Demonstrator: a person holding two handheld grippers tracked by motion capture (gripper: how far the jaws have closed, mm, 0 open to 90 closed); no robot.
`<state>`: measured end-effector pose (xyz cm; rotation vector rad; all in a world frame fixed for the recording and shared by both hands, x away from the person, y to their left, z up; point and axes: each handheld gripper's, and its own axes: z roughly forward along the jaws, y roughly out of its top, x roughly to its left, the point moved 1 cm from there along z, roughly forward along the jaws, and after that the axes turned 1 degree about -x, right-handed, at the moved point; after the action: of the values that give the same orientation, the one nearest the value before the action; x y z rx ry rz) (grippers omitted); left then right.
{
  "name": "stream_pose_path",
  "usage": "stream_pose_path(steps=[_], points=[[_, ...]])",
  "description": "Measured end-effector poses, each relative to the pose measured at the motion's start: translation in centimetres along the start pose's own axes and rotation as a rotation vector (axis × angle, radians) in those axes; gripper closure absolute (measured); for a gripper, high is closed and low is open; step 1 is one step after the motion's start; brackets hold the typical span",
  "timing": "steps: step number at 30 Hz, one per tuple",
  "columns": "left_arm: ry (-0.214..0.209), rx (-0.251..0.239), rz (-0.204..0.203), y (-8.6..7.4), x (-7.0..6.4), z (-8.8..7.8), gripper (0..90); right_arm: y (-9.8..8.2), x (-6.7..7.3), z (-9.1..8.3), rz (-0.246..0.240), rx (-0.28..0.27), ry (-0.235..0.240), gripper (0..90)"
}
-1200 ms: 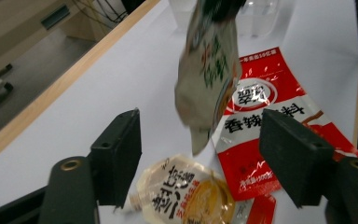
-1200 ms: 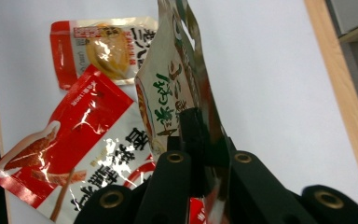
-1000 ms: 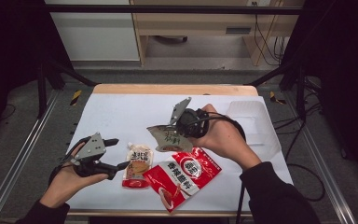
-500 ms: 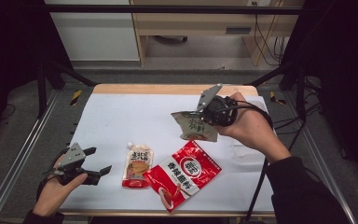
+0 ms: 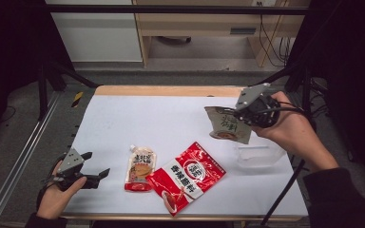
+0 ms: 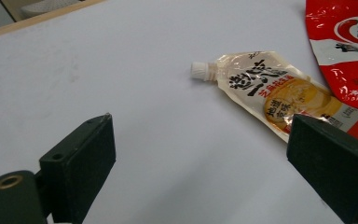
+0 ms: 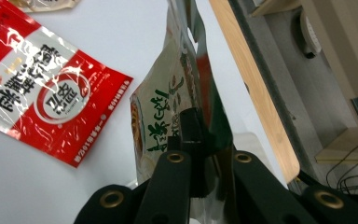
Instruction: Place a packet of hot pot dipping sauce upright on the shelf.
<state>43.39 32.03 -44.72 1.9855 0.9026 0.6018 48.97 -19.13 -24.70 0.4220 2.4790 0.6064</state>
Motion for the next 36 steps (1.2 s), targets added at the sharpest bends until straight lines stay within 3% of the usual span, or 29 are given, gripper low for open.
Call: stream_pose_path(steps=[8, 17, 28, 36], points=[[0.030, 0.013, -0.011, -0.3, 0.5, 0.0, 7.8, -4.2, -1.2, -2.1, 0.074, -0.023, -0.039, 90.0], [0.040, 0.021, -0.015, -0.5, 0.6, 0.0, 7.8, -7.5, -2.1, -2.7, 0.097, -0.009, -0.044, 90.0], [0.034, 0.031, -0.004, -0.5, 0.4, 0.2, 7.8, -9.7, -1.9, -2.2, 0.109, -0.012, -0.020, 90.0], [0.031, 0.042, 0.004, -0.6, 0.3, 0.4, 7.8, -10.2, -2.0, -1.8, 0.111, -0.038, 0.007, 90.0]])
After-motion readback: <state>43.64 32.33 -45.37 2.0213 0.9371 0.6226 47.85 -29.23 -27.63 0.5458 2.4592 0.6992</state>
